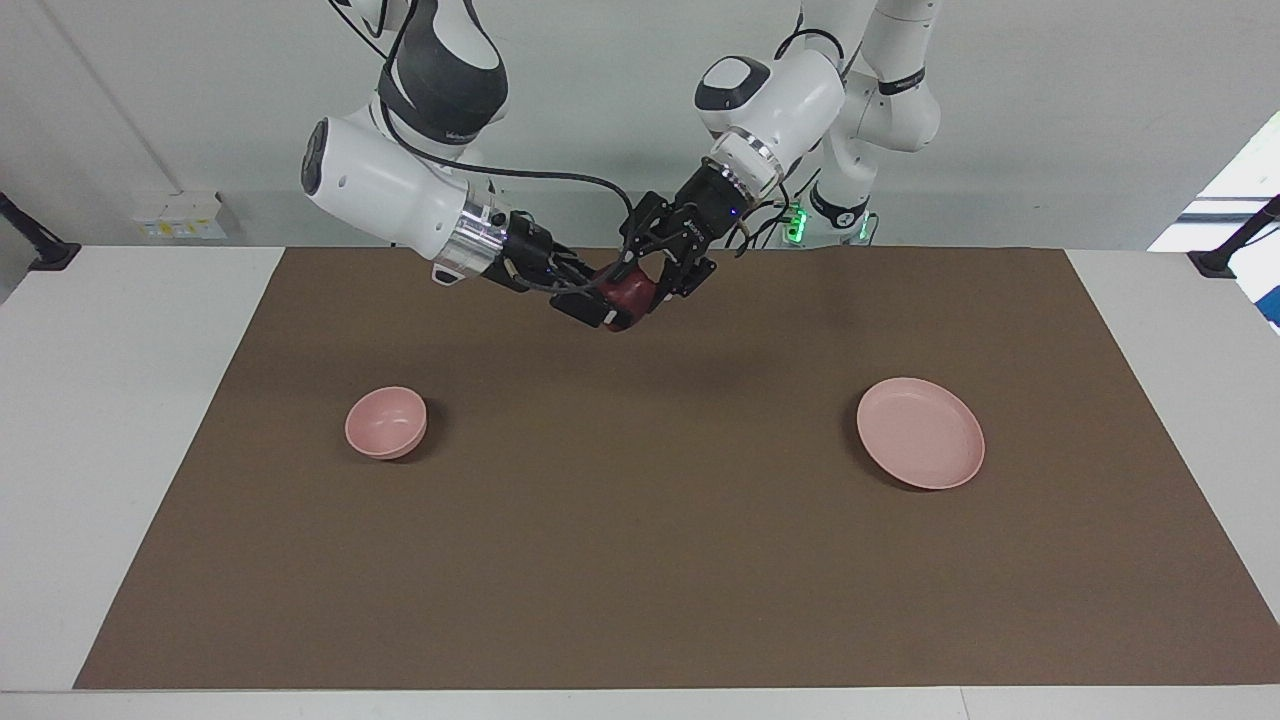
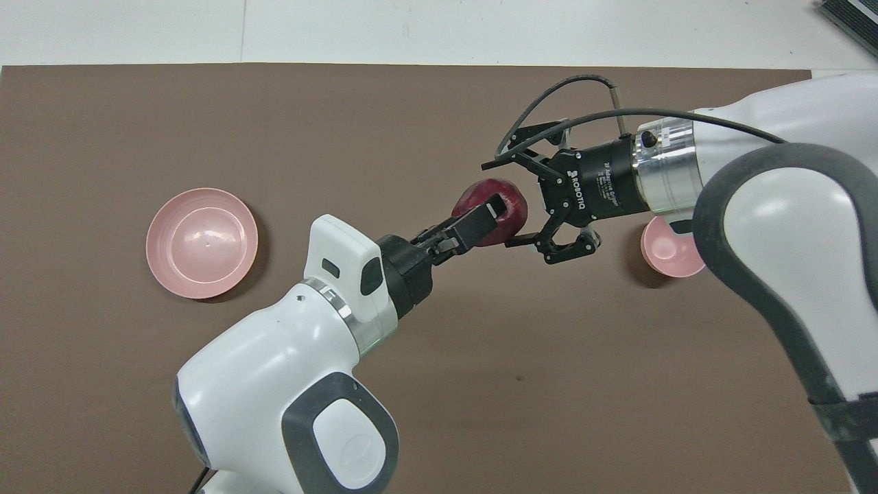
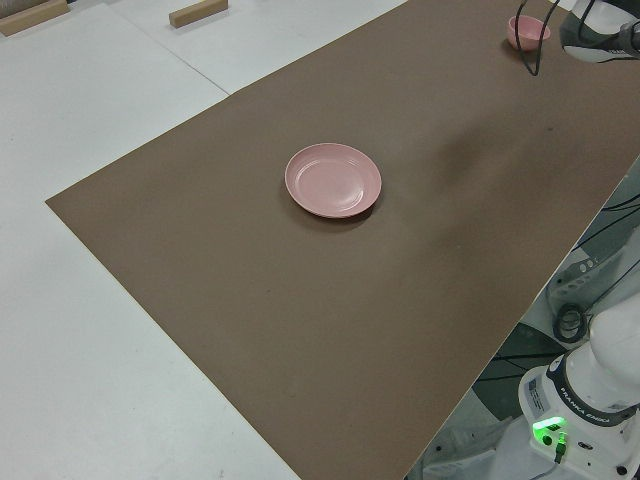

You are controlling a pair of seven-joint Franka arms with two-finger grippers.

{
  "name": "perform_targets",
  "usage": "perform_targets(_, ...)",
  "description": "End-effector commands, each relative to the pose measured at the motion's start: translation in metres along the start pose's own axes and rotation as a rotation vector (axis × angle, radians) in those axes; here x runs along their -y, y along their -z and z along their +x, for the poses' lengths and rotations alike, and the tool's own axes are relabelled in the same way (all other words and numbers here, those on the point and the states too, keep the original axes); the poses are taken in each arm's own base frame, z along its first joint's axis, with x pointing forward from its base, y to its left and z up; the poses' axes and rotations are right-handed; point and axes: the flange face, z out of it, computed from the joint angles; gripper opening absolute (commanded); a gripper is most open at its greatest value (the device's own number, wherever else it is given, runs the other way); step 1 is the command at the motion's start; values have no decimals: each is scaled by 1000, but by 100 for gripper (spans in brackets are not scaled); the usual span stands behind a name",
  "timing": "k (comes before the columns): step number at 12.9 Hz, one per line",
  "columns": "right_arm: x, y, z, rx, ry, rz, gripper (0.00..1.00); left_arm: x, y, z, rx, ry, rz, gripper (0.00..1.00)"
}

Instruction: Move apple from plate to bowl

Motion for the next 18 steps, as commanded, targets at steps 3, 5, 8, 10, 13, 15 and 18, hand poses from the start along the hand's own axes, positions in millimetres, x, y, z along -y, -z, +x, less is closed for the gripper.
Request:
perform_targets(3, 4, -12, -8, 2, 7, 12, 69, -7, -1, -3, -8, 17, -17, 9)
perform_targets(5, 4, -12, -7, 1, 7, 7, 2, -7, -1, -4, -7, 18, -18, 10)
perform_targets(8, 4, -9, -4, 2, 0, 7, 0, -8, -1, -5, -5, 16, -20, 17)
perform_targets(10, 4, -8, -3, -1, 5, 8, 0, -8, -1, -5, -6, 15, -20, 49)
perform_targets(13, 5, -6, -4, -2, 8, 14, 0, -10, -3, -6, 13, -7, -19, 100)
perform_targets(15, 4, -4, -5, -11, 13, 9, 0, -15, -3, -4, 25, -5, -29, 100)
perform_targets(18, 3, 0, -2, -26, 19, 4, 0, -13, -2, 2, 21, -15, -24, 100)
